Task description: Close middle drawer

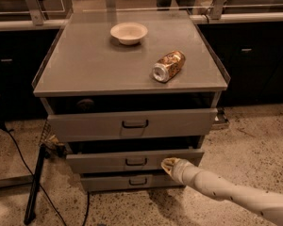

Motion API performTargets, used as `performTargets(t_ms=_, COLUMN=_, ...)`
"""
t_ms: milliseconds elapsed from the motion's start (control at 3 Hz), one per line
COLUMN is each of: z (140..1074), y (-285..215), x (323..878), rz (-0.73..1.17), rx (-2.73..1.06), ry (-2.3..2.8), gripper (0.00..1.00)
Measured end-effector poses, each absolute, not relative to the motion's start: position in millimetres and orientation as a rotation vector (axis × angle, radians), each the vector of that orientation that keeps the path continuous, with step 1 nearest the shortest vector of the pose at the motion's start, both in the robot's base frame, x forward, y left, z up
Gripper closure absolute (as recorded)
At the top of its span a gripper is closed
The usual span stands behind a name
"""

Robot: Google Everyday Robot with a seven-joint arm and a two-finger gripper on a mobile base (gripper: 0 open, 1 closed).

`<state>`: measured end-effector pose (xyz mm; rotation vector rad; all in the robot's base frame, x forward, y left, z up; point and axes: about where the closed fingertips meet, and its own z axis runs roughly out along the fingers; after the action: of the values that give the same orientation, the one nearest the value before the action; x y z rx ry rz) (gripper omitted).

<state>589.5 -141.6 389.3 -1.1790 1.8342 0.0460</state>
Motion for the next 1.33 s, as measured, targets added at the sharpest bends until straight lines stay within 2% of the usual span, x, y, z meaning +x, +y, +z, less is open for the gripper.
performTargets(t_ms=667, z=390.5, y=-131.5, x=609.7, rz=0.03, rx=-1.177, ry=1.8, gripper=1.0)
performTargets(t_ms=1333, z=395.2, y=-147.4, x=583.0, rz=0.159, rx=-1.258, ry=1.932, gripper=1.0)
